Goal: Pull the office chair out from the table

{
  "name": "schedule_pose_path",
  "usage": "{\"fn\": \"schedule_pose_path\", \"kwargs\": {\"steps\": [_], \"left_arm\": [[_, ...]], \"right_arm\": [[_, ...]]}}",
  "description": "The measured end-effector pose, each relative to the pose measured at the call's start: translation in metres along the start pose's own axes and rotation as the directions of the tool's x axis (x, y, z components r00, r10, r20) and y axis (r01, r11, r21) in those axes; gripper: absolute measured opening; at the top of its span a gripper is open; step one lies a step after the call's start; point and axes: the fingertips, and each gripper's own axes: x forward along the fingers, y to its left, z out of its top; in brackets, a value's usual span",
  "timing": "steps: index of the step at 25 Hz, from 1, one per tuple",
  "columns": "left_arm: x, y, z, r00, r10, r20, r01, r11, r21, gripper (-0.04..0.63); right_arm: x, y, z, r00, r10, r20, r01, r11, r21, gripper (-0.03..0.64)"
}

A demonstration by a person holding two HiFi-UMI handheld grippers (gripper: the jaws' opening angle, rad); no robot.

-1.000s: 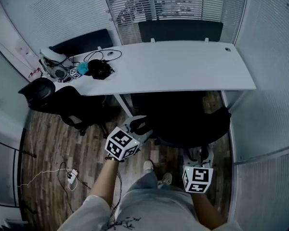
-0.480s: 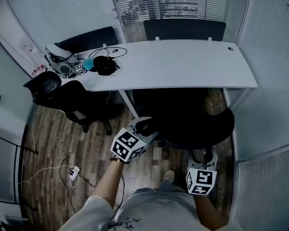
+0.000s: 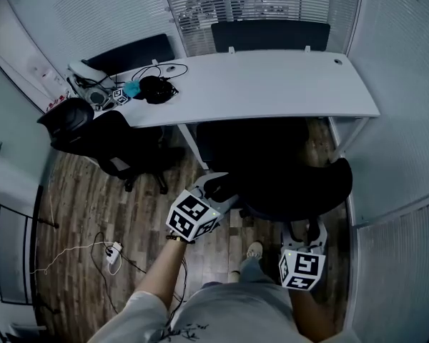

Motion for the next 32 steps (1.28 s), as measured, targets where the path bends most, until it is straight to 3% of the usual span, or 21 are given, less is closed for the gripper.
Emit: {"fn": "schedule_pose_path", "kwargs": {"steps": [32], "left_arm": [[-0.076,-0.133,-0.039,1.000,-0.031,-0.001,0.031,0.999,0.021,0.210]], "right_arm": [[-0.154,0.017,-0.046,0.999,-0.042,0.014,0.042,0.999,0.011,0.268]]}}
